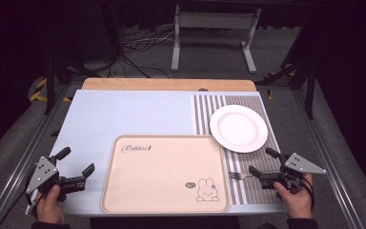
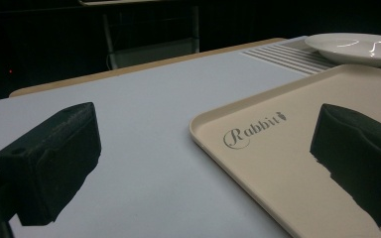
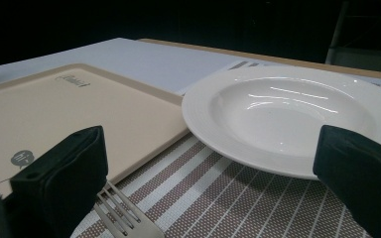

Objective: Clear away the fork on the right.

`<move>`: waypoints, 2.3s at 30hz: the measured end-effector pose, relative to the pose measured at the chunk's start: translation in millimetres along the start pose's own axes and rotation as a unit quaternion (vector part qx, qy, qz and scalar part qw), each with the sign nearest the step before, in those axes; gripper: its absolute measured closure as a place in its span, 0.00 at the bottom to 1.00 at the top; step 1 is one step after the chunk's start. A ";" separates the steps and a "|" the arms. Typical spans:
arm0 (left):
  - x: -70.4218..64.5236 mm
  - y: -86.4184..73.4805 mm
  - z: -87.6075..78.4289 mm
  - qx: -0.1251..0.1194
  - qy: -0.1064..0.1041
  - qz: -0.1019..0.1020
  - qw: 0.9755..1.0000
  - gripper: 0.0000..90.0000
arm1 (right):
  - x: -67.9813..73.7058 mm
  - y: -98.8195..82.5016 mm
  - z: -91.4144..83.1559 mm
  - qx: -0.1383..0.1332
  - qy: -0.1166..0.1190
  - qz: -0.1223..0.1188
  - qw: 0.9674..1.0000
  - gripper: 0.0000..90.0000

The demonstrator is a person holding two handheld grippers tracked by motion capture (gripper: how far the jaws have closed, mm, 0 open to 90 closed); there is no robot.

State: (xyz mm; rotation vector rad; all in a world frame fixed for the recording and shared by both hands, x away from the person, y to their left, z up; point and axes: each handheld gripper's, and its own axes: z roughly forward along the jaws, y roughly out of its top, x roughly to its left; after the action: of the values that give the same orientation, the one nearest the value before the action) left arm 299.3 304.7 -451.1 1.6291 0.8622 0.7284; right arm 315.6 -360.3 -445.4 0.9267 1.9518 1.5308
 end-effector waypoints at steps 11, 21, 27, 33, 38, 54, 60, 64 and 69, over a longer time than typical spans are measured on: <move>0.3 -0.4 0.5 0.002 -0.002 -0.002 1.000 0.00 | 0.8 0.4 1.6 0.005 0.000 0.001 1.000 0.01; 0.4 -0.9 0.6 0.001 0.000 -0.004 1.000 0.00 | -0.8 7.9 3.3 0.009 -0.003 -0.004 1.000 0.01; -0.1 -0.7 0.6 0.003 -0.001 -0.003 1.000 0.00 | 2.1 18.0 9.6 0.019 0.006 -0.010 1.000 0.01; -0.2 -0.8 0.8 0.003 -0.002 -0.003 1.000 0.00 | 2.2 32.9 15.0 0.039 0.013 -0.027 0.999 0.01; 0.0 -1.1 0.9 0.004 -0.002 -0.005 1.000 0.00 | 0.4 42.3 16.4 0.049 0.013 -0.033 0.998 0.01; 0.1 -1.0 1.0 0.008 -0.004 -0.003 1.000 0.00 | 1.4 70.8 24.7 0.147 0.038 -0.090 0.984 0.04; -0.7 -1.3 1.9 0.006 -0.003 -0.005 1.000 0.00 | 3.5 78.8 29.8 0.202 0.052 -0.118 0.971 0.06; -0.3 -1.2 1.4 0.006 -0.003 -0.003 1.000 0.00 | 2.6 81.6 33.1 0.236 0.054 -0.137 0.961 0.06; 0.0 -0.9 1.1 0.011 -0.005 -0.003 1.000 0.00 | 2.6 88.0 37.1 0.278 0.056 -0.160 0.946 0.06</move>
State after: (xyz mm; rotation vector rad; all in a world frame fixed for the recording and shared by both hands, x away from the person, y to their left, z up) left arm 300.1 304.2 -452.2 1.6474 0.8694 0.7092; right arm 359.6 -322.2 -369.6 0.6842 2.5323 0.8764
